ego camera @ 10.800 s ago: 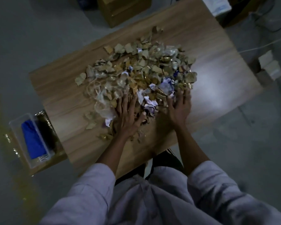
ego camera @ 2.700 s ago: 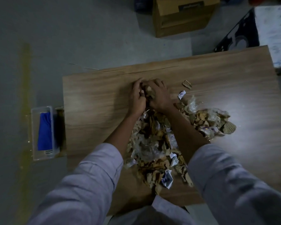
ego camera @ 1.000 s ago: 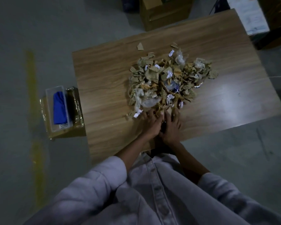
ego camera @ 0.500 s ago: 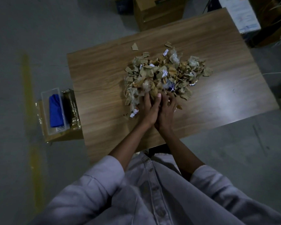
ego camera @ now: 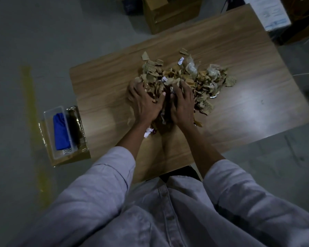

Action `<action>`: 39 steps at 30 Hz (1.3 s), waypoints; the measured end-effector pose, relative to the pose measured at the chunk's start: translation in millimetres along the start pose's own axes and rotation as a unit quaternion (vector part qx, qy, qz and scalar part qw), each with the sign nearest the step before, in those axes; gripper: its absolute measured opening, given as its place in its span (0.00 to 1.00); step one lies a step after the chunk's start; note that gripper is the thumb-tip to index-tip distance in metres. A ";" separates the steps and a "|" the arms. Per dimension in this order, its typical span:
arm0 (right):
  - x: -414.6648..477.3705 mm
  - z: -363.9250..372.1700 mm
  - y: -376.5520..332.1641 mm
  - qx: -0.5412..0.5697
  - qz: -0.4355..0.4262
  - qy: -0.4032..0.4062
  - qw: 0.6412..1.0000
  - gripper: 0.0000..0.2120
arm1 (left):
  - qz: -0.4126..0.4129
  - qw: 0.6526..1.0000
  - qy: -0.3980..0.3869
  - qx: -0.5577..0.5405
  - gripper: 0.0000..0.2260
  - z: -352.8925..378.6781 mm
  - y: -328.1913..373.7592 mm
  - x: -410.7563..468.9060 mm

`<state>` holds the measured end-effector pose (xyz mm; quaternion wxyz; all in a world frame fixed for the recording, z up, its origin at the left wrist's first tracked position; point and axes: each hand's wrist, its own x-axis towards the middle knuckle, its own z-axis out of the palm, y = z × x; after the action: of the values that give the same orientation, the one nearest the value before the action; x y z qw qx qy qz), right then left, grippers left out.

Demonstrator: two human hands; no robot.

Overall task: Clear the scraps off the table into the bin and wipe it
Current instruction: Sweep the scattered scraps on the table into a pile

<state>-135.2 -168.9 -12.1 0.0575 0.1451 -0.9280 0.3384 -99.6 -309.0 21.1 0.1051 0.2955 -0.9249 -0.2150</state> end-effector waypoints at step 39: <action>-80.5 -44.8 35.0 0.080 0.152 -0.006 0.985 0.26 | 0.177 0.978 -0.099 0.055 0.31 -5.6 -15.0 -75.1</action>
<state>-69.0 -96.0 -15.7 -0.0118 0.0087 -0.9093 0.4159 -29.9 -277.5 14.1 0.0329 0.1097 -0.9788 -0.1695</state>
